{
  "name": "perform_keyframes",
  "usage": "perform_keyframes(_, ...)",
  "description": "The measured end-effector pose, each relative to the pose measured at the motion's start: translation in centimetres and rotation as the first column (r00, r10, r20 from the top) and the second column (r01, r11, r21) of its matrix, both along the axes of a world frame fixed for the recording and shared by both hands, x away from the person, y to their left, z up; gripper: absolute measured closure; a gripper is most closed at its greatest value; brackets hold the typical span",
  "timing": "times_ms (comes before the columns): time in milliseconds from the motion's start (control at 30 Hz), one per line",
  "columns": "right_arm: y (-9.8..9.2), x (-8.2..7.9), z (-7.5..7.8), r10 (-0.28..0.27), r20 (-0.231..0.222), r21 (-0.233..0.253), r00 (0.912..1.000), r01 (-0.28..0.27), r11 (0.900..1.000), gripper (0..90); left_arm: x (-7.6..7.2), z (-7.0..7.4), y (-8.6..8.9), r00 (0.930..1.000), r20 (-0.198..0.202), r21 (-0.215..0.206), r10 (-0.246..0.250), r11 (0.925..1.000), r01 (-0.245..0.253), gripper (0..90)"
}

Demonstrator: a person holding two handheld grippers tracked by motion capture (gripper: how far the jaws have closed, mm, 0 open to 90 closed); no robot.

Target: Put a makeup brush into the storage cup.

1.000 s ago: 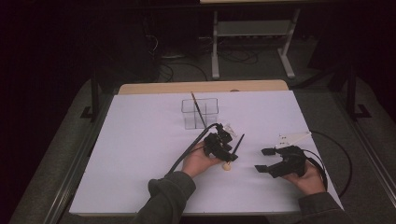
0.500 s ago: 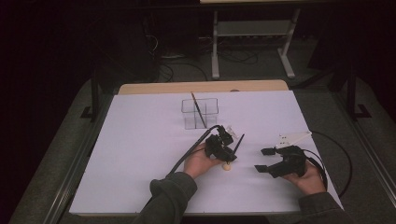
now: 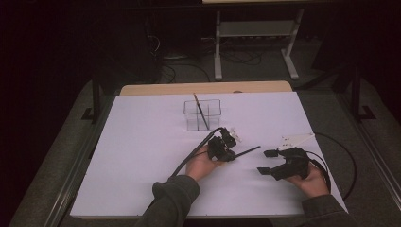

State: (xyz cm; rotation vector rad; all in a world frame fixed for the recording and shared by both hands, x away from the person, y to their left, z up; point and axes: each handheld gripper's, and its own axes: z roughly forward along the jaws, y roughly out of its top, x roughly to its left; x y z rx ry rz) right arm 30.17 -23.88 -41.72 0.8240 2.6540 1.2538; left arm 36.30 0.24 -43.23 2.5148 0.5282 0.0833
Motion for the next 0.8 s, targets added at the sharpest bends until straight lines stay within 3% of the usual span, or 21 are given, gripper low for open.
perform_keyframes(400, 1.4, 0.4, 0.1, 0.03, -0.008, -0.029, 0.9995, -0.03, 0.999, 27.0, 0.4, 0.2, 1.8, 0.9991, -0.043, -0.023, -0.007, 0.9997, 0.006, 84.1)
perform_keyframes(633, 2.6, 0.9, 1.2, 0.07, 0.002, -0.048, 0.9976, -0.07, 0.996, 28.2, -0.3, 1.2, 2.6, 0.9982, -0.028, -0.028, -0.054, 0.9982, 0.053, 84.1)
perform_keyframes(800, 3.4, 1.2, 2.0, 0.094, -0.003, -0.063, 0.9956, -0.094, 0.994, 28.9, -1.0, 1.7, 3.0, 0.9946, -0.022, -0.004, -0.101, 0.9949, 0.101, 84.2)
